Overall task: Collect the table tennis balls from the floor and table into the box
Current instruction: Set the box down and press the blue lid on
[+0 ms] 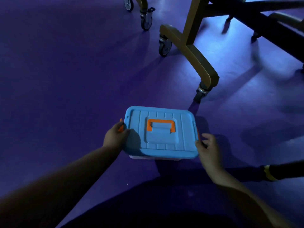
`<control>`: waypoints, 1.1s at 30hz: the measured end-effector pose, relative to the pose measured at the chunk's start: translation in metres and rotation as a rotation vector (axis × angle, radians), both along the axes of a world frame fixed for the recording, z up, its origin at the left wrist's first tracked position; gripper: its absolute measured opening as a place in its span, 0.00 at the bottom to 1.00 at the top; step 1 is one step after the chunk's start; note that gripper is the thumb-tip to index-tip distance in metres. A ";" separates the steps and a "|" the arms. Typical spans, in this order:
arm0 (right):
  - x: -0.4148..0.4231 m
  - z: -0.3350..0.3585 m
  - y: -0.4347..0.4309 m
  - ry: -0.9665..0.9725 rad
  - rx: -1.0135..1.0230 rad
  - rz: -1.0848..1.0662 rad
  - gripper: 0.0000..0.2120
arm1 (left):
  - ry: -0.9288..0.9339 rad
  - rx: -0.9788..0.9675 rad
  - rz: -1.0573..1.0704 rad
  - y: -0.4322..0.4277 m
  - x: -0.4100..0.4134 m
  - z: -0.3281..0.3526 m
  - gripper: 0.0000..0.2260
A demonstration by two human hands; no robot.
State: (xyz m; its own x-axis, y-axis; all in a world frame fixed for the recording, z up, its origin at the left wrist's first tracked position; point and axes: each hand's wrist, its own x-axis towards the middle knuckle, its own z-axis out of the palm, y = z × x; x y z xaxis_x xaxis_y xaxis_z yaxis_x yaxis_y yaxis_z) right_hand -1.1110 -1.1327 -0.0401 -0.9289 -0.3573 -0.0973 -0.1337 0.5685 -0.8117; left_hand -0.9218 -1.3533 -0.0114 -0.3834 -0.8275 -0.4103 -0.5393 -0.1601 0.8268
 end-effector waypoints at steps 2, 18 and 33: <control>0.010 -0.006 -0.001 -0.026 0.006 0.035 0.15 | -0.044 -0.158 -0.046 -0.008 0.001 0.003 0.23; 0.000 -0.004 -0.031 -0.256 0.077 -0.100 0.28 | -0.163 -0.436 -0.081 -0.007 0.000 -0.014 0.19; 0.005 -0.001 -0.031 0.168 0.350 0.050 0.13 | -0.101 -0.530 -0.178 -0.005 0.004 -0.016 0.17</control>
